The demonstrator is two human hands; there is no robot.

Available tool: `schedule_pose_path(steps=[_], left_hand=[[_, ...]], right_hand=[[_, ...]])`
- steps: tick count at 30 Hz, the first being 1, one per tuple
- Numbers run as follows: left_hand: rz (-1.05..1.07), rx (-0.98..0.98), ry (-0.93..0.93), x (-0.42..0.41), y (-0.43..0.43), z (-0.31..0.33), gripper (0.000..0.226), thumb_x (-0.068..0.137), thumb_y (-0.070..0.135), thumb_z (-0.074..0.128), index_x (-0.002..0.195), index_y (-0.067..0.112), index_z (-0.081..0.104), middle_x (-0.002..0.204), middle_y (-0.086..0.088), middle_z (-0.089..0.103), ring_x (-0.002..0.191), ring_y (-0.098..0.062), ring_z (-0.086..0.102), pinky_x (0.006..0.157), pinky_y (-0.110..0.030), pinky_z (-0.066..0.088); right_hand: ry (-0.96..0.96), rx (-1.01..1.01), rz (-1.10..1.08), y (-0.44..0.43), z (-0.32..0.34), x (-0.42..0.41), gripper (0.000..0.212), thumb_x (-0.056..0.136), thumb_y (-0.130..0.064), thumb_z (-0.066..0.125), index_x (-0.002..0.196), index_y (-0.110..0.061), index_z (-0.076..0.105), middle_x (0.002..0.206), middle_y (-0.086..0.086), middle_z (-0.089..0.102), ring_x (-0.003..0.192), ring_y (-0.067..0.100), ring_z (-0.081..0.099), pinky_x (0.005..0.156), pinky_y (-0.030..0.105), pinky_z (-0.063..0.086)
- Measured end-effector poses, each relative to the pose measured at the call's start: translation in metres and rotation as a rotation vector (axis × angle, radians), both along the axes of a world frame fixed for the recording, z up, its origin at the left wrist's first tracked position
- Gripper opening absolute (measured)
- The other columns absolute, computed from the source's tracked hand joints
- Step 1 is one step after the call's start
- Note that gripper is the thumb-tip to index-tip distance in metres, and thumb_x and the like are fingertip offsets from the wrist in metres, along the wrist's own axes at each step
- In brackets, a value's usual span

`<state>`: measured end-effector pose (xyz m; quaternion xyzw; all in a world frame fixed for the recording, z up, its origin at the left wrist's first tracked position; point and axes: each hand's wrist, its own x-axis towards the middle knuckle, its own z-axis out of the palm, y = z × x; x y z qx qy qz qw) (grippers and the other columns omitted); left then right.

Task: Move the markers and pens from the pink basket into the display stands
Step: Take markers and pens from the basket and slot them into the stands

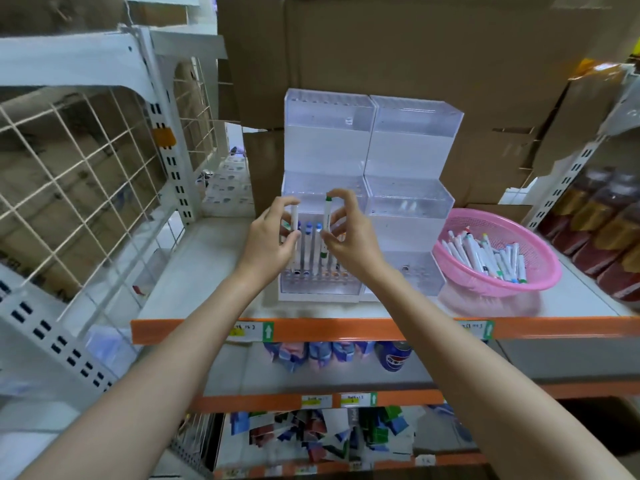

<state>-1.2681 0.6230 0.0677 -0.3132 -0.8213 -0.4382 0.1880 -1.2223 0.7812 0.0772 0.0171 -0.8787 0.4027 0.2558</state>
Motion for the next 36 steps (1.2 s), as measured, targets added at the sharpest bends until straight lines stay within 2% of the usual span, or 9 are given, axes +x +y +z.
schedule_pose_path(steps=[3,9,13,18,22,26,30,34,36], left_hand=[[0.006,-0.001,-0.005,-0.004,-0.01,-0.003,0.044,0.085,0.006,0.068,0.125,0.014,0.049,0.09,-0.003,0.058,0.073,-0.01,0.058,0.068,-0.011,0.042],[-0.009,0.045,0.003,-0.008,-0.016,-0.008,0.045,0.084,0.006,0.069,0.124,0.013,0.049,0.089,0.001,0.057,0.076,-0.01,0.059,0.069,-0.011,0.045],[-0.021,0.073,0.036,-0.01,-0.013,-0.01,0.044,0.085,0.003,0.067,0.123,0.014,0.049,0.09,0.001,0.057,0.076,-0.008,0.058,0.069,-0.011,0.048],[-0.042,0.08,0.034,-0.014,-0.012,-0.015,0.043,0.084,-0.001,0.065,0.12,0.016,0.05,0.094,-0.003,0.06,0.08,-0.009,0.06,0.069,-0.008,0.048],[-0.043,0.092,0.043,-0.015,-0.011,-0.02,0.041,0.082,-0.003,0.067,0.117,0.013,0.052,0.097,-0.006,0.062,0.083,-0.01,0.061,0.07,-0.006,0.047],[-0.025,0.078,0.062,-0.014,-0.01,-0.025,0.034,0.082,-0.002,0.066,0.111,0.011,0.055,0.097,-0.006,0.059,0.084,-0.013,0.06,0.07,-0.017,0.05],[-0.026,0.072,0.067,-0.014,-0.009,-0.023,0.029,0.083,-0.001,0.066,0.108,0.008,0.057,0.095,-0.005,0.058,0.082,-0.011,0.058,0.067,-0.004,0.043],[-0.032,0.091,0.065,-0.011,-0.009,-0.021,0.022,0.086,0.002,0.064,0.106,0.009,0.059,0.093,0.001,0.055,0.08,-0.009,0.058,0.063,-0.004,0.043],[-0.037,0.091,0.064,-0.01,-0.008,-0.02,0.021,0.086,0.001,0.064,0.105,0.009,0.06,0.092,0.002,0.055,0.08,-0.01,0.057,0.062,-0.004,0.042]], right_hand=[[-0.023,0.007,-0.001,-0.01,-0.003,-0.004,0.053,0.084,0.001,0.066,0.124,-0.022,0.041,0.083,0.002,0.051,0.065,0.017,0.059,0.059,0.028,0.052],[-0.033,0.007,-0.031,-0.027,-0.006,-0.009,0.051,0.084,-0.004,0.068,0.122,-0.026,0.042,0.079,-0.006,0.051,0.066,0.019,0.061,0.064,0.04,0.055],[-0.019,-0.003,-0.019,-0.034,-0.008,-0.009,0.051,0.084,-0.003,0.068,0.124,-0.023,0.043,0.076,-0.01,0.05,0.069,0.02,0.063,0.062,0.036,0.054],[-0.027,-0.002,-0.028,-0.037,-0.011,-0.009,0.052,0.085,-0.003,0.067,0.124,-0.026,0.042,0.079,-0.011,0.051,0.072,0.013,0.062,0.06,0.02,0.047],[-0.003,-0.011,-0.021,-0.037,-0.013,-0.009,0.052,0.084,-0.001,0.067,0.123,-0.026,0.042,0.08,-0.011,0.052,0.071,0.012,0.063,0.065,0.031,0.054],[0.001,-0.013,-0.014,-0.036,-0.014,-0.01,0.053,0.084,0.001,0.066,0.123,-0.025,0.043,0.079,-0.012,0.051,0.07,0.012,0.064,0.065,0.033,0.056],[0.005,-0.015,-0.024,-0.036,-0.017,-0.011,0.053,0.084,0.0,0.067,0.123,-0.026,0.042,0.081,-0.011,0.052,0.069,0.012,0.064,0.064,0.033,0.056],[0.015,-0.035,-0.01,-0.037,-0.024,-0.011,0.055,0.085,0.0,0.066,0.12,-0.032,0.038,0.087,0.001,0.055,0.067,0.016,0.064,0.063,0.043,0.057],[0.008,-0.034,-0.012,-0.037,-0.026,-0.011,0.054,0.085,0.001,0.065,0.121,-0.029,0.04,0.088,0.003,0.055,0.067,0.018,0.064,0.064,0.044,0.056]])
